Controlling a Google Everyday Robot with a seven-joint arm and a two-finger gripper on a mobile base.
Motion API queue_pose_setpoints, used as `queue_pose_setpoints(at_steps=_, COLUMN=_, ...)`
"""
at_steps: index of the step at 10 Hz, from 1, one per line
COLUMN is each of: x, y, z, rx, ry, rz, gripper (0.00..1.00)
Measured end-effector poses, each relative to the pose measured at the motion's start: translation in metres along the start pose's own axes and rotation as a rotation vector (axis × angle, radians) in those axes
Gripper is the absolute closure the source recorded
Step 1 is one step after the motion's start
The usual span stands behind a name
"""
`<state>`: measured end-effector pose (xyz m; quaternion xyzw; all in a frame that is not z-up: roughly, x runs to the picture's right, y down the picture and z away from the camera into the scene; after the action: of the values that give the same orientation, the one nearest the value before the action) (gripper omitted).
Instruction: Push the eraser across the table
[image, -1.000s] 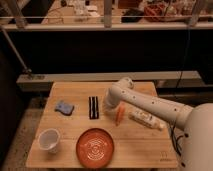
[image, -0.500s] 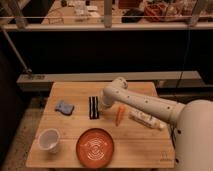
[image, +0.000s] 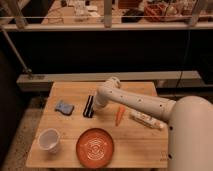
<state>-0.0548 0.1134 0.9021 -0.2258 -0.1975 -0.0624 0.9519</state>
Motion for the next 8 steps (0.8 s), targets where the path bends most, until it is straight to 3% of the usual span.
queue_pose_setpoints(at_steps=3, x=-0.004, y=-0.003, z=0.002, rx=0.002, ry=-0.002, rz=-0.013, gripper=0.99)
queue_pose_setpoints(at_steps=6, x=-0.034, y=-0.005, z=0.011, rx=0.003, ry=-0.01, rz=-0.035, gripper=0.99)
queue_pose_setpoints(at_steps=8, x=-0.037, y=-0.006, z=0.012, rx=0.005, ry=-0.011, rz=-0.044, gripper=0.99)
